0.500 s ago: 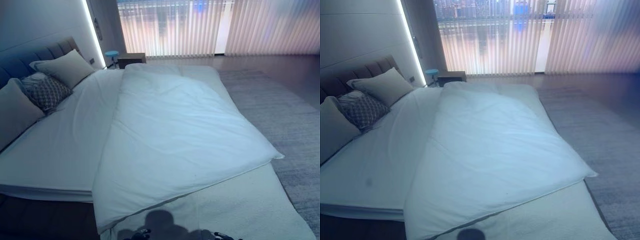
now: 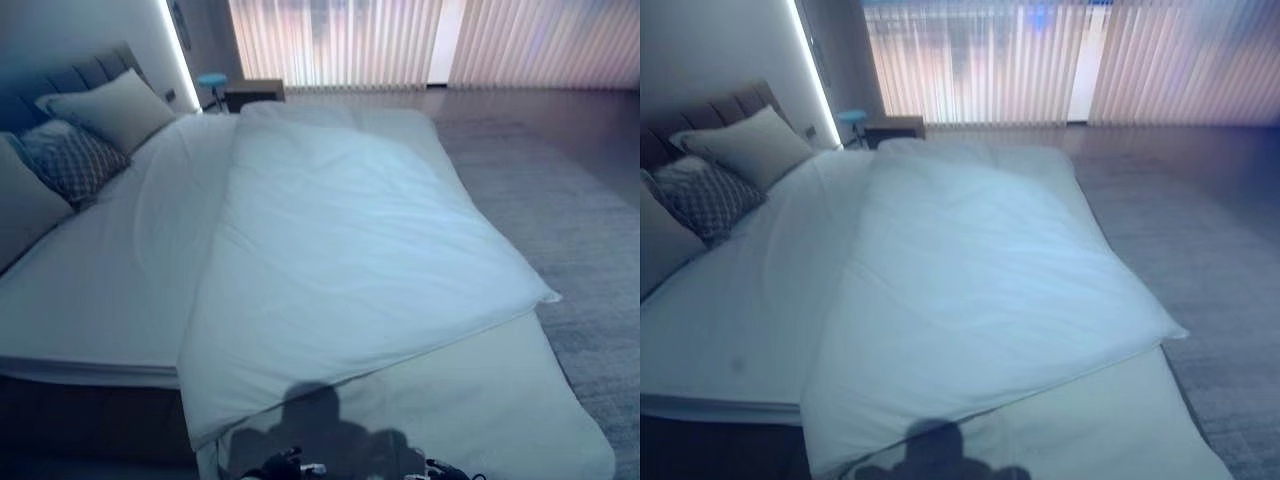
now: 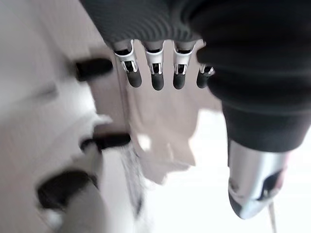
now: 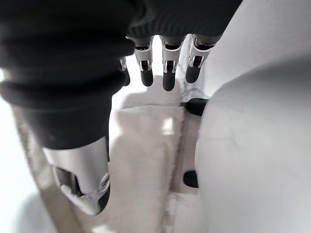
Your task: Make the bed
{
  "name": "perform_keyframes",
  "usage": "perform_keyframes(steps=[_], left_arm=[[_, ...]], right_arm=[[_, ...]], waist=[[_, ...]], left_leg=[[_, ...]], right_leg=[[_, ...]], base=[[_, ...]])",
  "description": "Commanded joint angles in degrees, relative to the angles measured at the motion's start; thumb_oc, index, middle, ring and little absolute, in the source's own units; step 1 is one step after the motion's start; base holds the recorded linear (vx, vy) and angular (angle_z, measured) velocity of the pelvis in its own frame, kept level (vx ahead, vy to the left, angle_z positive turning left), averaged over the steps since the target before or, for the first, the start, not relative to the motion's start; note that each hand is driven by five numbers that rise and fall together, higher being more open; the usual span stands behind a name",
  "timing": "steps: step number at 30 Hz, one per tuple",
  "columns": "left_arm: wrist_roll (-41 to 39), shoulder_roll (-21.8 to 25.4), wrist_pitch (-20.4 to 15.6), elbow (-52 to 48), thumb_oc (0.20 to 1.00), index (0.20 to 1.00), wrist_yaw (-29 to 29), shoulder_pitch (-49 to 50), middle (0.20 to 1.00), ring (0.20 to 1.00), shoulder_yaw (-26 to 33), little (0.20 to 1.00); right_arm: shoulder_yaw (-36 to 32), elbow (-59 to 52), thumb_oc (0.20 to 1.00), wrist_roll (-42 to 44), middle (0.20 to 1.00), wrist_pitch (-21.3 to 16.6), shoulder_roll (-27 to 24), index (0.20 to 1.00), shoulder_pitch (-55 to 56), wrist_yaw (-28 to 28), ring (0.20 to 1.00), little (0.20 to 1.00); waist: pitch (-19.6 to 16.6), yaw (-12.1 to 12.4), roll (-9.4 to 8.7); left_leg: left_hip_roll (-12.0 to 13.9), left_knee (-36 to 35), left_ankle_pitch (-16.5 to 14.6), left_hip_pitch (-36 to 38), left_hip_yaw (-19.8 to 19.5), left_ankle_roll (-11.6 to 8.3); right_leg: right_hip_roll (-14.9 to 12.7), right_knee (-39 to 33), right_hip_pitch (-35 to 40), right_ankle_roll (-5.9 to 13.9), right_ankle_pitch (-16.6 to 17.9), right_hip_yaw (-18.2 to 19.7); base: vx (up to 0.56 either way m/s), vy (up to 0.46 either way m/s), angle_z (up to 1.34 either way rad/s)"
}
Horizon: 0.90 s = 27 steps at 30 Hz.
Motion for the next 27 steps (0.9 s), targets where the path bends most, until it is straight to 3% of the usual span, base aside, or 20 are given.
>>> perform_keyframes(steps=[1, 9, 14, 20, 27], left_arm=[[-10.2, -2.9, -0.1, 0.5, 1.000, 1.000, -1.7, -6.6, 1.000, 1.000, 3.1, 1.000], [-24.1, -3.2, 1.6, -2.7, 1.000, 1.000, -0.1, -15.8, 1.000, 1.000, 7.7, 1.000], [-29.0, -4.2, 1.0, -3.1, 1.000, 1.000, 2.8, -21.8, 1.000, 1.000, 10.4, 1.000], [-33.8, -5.0, -0.8, -4.5, 1.000, 1.000, 5.0, -25.8, 1.000, 1.000, 13.7, 1.000], [-41.4, -6.5, -5.3, -9.3, 1.000, 1.000, 6.8, -31.3, 1.000, 1.000, 18.0, 1.000]], right_arm=[[2.6, -2.1, 1.000, 4.1, 1.000, -1.9, 1.1, 1.000, -2.0, -0.7, 1.000, 1.000], [5.2, -11.0, 1.000, 6.2, 1.000, -1.1, -1.3, 1.000, -2.7, -1.2, 1.000, 1.000], [5.0, -13.8, 1.000, 6.7, 1.000, -1.6, -3.3, 1.000, -3.4, -2.3, 1.000, 1.000], [4.9, -17.7, 1.000, 7.7, 1.000, -2.2, -3.8, 1.000, -3.7, -3.6, 1.000, 1.000], [4.8, -20.6, 1.000, 7.7, 1.000, -3.1, -4.3, 1.000, -3.4, -4.7, 1.000, 1.000]], waist=[[3.1, -2.3, -3.33], [4.2, -5.5, -4.24], [4.5, -7.3, -4.16], [4.5, -8.5, -3.95], [4.7, -9.2, -3.45]], left_leg=[[-2.3, 5.3, -1.4, -6.5, -0.2, 1.78], [-0.5, 20.1, -4.8, -23.8, -0.7, 0.54], [0.4, 24.8, -5.8, -30.7, -1.7, 0.09], [0.9, 26.6, -6.1, -34.8, -1.6, 0.00], [1.4, 26.3, -6.3, -36.1, -0.1, 0.05]], right_leg=[[-0.7, 3.1, -4.4, 2.06, 1.5, 2.0], [-0.6, 14.4, -19.9, 1.89, -0.5, 1.1], [-0.1, 17.7, -26.7, 1.39, -0.7, 0.8], [0.1, 19.0, -30.8, 1.35, -0.4, 1.3], [0.2, 19.1, -33.1, 1.41, -0.6, 2.5]], base=[[-0.25, -0.068, -0.01], [-0.14, -0.040, 0.02], [-0.07, -0.025, -0.04], [-0.03, 0.006, -0.05], [0.01, 0.014, -0.03]])
